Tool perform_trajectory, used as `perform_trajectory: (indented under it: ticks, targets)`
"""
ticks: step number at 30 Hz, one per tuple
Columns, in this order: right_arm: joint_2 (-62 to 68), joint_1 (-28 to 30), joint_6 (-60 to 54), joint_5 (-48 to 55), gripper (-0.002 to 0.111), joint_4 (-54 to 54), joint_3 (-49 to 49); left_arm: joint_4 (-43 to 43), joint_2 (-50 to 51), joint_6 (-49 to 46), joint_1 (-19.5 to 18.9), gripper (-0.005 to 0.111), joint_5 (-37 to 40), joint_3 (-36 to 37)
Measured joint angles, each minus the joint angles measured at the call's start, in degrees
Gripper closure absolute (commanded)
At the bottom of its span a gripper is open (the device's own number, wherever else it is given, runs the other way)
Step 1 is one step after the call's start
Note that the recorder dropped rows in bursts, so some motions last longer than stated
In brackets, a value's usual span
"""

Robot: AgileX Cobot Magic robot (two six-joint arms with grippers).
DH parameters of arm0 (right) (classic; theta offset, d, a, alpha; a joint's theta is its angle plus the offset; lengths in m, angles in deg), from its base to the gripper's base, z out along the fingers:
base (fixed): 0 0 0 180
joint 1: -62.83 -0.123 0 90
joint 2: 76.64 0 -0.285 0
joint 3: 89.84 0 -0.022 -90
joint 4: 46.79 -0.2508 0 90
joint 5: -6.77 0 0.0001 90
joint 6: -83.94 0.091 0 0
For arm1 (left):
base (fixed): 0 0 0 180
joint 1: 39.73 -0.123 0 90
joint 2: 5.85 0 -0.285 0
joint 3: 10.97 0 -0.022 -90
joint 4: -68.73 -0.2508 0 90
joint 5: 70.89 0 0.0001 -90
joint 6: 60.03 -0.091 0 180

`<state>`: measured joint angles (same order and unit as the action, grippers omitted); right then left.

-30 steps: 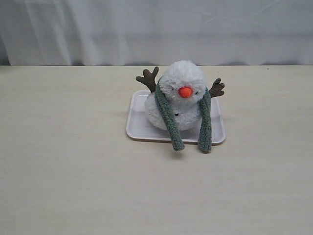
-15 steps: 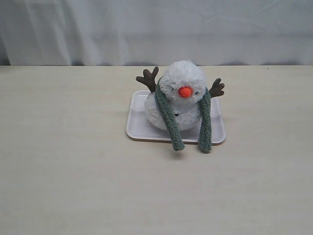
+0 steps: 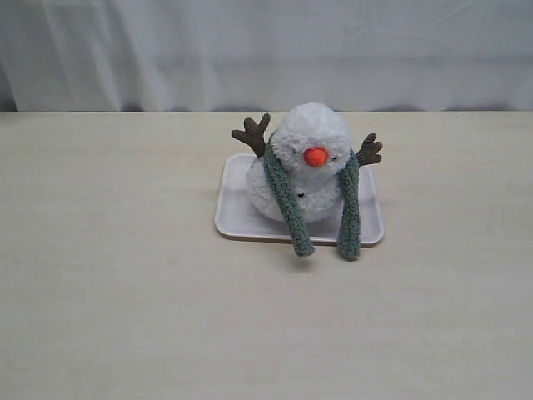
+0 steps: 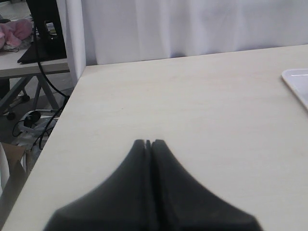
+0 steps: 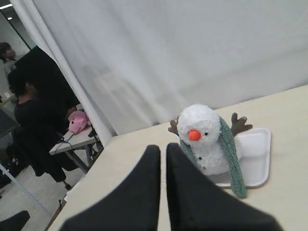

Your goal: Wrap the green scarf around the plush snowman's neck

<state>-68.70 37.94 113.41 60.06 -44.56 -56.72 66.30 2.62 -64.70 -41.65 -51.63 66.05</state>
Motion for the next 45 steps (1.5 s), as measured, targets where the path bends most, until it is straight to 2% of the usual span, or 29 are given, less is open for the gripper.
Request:
perform_trajectory:
  ticks: [16, 30, 40, 45]
  targets:
    - [-0.15, 0.0, 0.0, -36.6, 0.104, 2.52, -13.51, 0.0, 0.0, 0.0, 0.0, 0.107, 0.0, 0.0]
    - [-0.15, 0.0, 0.04, -40.19, 0.104, 2.88, -16.91, 0.0, 0.0, 0.0, 0.0, 0.107, 0.0, 0.0]
    - [-0.12, 0.0, 0.04, -40.44, 0.104, 3.0, -25.54, 0.0, 0.0, 0.0, 0.0, 0.107, 0.0, 0.0]
    - [-0.21, 0.0, 0.04, -48.1, 0.104, 3.98, -28.69, 0.0, 0.0, 0.0, 0.0, 0.107, 0.0, 0.0]
